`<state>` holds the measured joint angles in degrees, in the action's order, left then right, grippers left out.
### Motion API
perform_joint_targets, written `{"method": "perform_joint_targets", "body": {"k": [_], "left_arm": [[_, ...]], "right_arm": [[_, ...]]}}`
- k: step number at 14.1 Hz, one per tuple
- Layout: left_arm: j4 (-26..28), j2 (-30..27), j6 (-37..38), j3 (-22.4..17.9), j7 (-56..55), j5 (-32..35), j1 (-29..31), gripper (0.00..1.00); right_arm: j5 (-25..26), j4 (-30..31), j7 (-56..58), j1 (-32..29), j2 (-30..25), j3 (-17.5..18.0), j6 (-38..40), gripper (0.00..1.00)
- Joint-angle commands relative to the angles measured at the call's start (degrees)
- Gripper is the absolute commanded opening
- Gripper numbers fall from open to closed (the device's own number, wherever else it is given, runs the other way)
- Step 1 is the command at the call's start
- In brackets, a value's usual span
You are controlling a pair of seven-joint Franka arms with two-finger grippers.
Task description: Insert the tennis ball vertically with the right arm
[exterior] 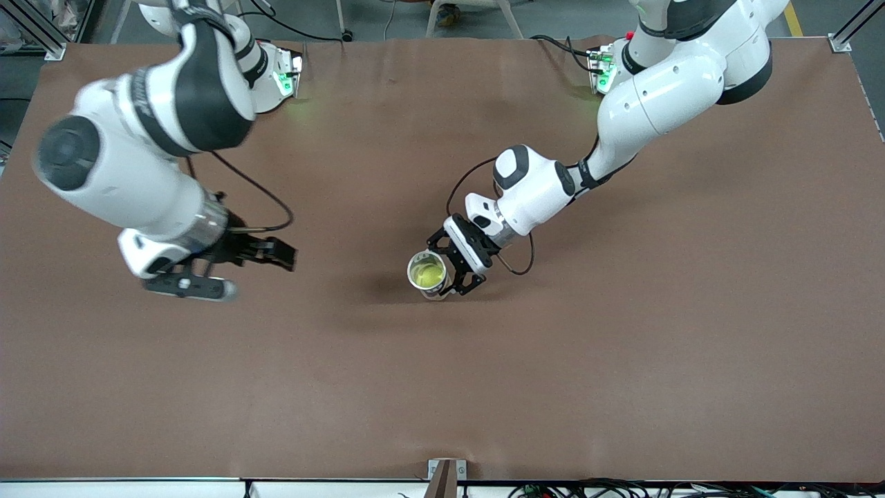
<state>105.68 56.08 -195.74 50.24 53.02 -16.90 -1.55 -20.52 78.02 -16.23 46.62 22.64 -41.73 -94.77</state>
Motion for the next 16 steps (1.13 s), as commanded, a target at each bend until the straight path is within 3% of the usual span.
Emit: {"method": "perform_joint_targets", "body": {"k": [1,4,6,9,13,14,16], "left_arm": [[1.98,-0.18,-0.08,0.82,0.77,0.47,1.11,1.00],[4.09,-0.44,-0.08,0.82,0.07,0.38,1.81,1.00],[7.33,-1.40,0.27,0.91,-1.77,0.29,3.57,1.00],[10.07,-4.82,7.88,0.91,-3.72,0.20,7.86,1.00],[9.63,-8.95,18.53,-0.31,-4.41,-0.15,12.35,1.00],[9.28,-10.27,20.38,-2.32,-4.59,-0.15,12.89,1.00],[7.27,-12.65,28.01,-6.71,-4.86,-0.06,13.68,1.00]], "right_arm": [[3.80,-2.51,4.94,0.23,-0.58,-6.93,6.59,1.00],[3.82,-3.67,18.47,0.14,-0.84,-15.38,8.73,1.00],[3.73,-3.76,21.23,-3.70,-2.33,-14.09,8.64,1.00],[8.80,-3.84,20.97,-17.75,-6.54,2.47,8.29,1.00],[18.48,-3.84,21.06,-43.57,-10.33,31.46,8.29,1.00],[19.71,-3.84,21.06,-47.81,-11.03,35.97,8.29,1.00],[19.99,-3.58,20.98,-50.31,-12.17,37.86,7.94,1.00]]}}
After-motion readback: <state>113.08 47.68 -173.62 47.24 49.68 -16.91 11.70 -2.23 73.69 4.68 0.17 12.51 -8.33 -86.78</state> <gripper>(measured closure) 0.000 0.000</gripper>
